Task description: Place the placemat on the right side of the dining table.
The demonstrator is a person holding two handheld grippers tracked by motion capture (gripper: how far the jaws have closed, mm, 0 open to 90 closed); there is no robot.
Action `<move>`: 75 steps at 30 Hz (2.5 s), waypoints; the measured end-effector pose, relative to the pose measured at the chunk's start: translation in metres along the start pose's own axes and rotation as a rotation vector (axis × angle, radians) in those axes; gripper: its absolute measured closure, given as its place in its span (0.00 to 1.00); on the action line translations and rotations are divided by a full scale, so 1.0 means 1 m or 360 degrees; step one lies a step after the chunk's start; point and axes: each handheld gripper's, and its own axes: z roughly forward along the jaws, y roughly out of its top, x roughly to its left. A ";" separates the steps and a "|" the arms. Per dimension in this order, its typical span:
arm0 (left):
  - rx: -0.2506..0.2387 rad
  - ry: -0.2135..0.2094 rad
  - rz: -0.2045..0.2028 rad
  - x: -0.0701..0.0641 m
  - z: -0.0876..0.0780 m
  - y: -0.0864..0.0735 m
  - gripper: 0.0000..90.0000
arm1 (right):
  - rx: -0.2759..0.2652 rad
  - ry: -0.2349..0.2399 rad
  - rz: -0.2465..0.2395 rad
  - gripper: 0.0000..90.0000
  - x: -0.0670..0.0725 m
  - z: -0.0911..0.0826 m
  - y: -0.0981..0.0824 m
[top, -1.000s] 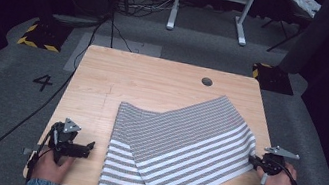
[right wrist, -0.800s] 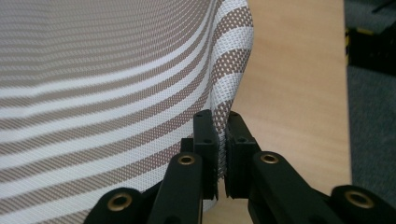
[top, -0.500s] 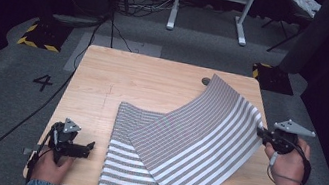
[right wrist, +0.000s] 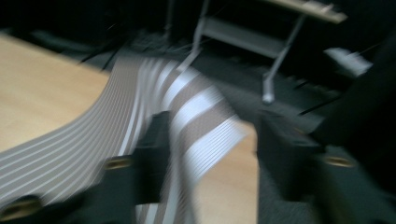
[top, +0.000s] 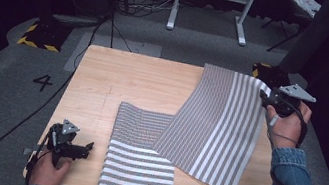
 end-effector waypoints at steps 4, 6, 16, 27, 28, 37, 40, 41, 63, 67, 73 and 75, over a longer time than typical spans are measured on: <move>0.0003 -0.0008 0.0000 0.000 0.000 0.000 0.02 | -0.0020 -0.0027 -0.0018 0.44 0.006 0.005 -0.003; 0.0004 -0.0009 -0.0001 0.000 0.000 0.000 0.01 | -0.0037 0.0055 -0.0001 0.43 0.017 0.001 -0.009; 0.0006 -0.0005 -0.0007 0.000 0.002 0.002 0.01 | 0.0006 0.0296 0.0071 0.42 0.056 -0.026 -0.018; 0.0005 -0.0003 -0.0008 0.001 0.003 0.004 0.01 | 0.0075 0.0592 0.0057 0.40 0.109 -0.052 -0.014; 0.0006 -0.0002 -0.0008 0.001 0.003 0.004 0.01 | 0.0075 0.0592 0.0057 0.40 0.109 -0.052 -0.014; 0.0006 -0.0003 -0.0008 0.001 0.003 0.004 0.01 | 0.0155 0.0903 -0.0008 0.38 0.180 -0.061 -0.014; 0.0006 -0.0002 -0.0007 0.001 0.003 0.004 0.01 | 0.0190 0.0978 -0.0038 0.38 0.199 -0.059 -0.019; 0.0006 -0.0003 -0.0008 0.001 0.003 0.004 0.01 | 0.0207 0.0998 -0.0044 0.37 0.206 -0.059 -0.021; 0.0007 -0.0003 -0.0007 0.001 0.003 0.004 0.01 | 0.0502 0.1117 -0.0244 0.33 0.287 -0.023 -0.083; 0.0006 0.0000 -0.0009 0.001 0.003 0.004 0.01 | 0.0492 0.1084 -0.0261 0.36 0.288 -0.021 -0.087; 0.0006 -0.0001 -0.0010 0.001 0.003 0.004 0.01 | 0.0480 0.1070 -0.0308 0.46 0.284 -0.020 -0.087; 0.0006 0.0000 -0.0010 0.000 0.003 0.004 0.01 | 0.0471 0.1074 -0.0313 0.59 0.284 -0.020 -0.086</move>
